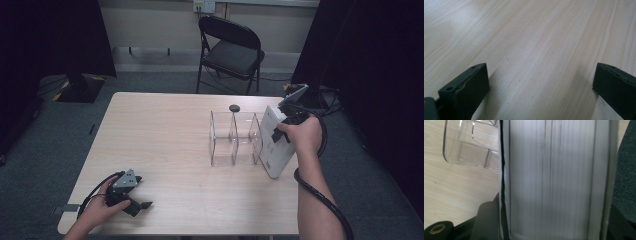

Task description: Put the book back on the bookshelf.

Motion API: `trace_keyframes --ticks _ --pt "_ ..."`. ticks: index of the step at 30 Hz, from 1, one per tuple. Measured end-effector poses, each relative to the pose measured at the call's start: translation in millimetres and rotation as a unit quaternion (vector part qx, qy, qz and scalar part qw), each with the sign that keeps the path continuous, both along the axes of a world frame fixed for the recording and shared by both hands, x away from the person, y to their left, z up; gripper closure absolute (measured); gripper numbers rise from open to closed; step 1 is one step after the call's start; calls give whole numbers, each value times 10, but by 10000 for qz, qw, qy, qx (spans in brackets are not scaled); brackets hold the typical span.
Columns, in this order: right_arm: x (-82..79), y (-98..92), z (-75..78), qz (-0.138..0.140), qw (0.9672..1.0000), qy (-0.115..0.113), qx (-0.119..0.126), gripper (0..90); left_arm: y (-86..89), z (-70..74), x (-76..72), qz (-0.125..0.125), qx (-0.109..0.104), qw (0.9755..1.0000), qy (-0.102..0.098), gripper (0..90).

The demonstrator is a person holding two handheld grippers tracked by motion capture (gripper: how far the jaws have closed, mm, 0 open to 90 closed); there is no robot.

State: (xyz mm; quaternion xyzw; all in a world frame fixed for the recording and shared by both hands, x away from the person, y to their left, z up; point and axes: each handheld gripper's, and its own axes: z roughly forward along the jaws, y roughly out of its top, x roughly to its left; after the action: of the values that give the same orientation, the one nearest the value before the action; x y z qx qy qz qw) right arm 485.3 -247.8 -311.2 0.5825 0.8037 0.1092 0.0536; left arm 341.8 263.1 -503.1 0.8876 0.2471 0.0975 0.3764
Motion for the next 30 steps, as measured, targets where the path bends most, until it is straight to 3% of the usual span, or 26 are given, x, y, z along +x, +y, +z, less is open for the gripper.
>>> trace_keyframes --ticks 8,18,25,30 --pt "20 15 -36 19 9999 32 -145 498 -1 1 -4 20 16 10000 -5 2" --pt "-30 8 -19 -211 9997 -45 -88 520 -1 1 -4 19 16 10000 -3 0" --pt "-43 4 17 -187 9998 33 -51 522 -1 2 -3 18 17 10000 -3 0" --pt "-27 -13 64 -238 9997 -84 -71 523 -1 2 -3 18 20 10000 -1 0"
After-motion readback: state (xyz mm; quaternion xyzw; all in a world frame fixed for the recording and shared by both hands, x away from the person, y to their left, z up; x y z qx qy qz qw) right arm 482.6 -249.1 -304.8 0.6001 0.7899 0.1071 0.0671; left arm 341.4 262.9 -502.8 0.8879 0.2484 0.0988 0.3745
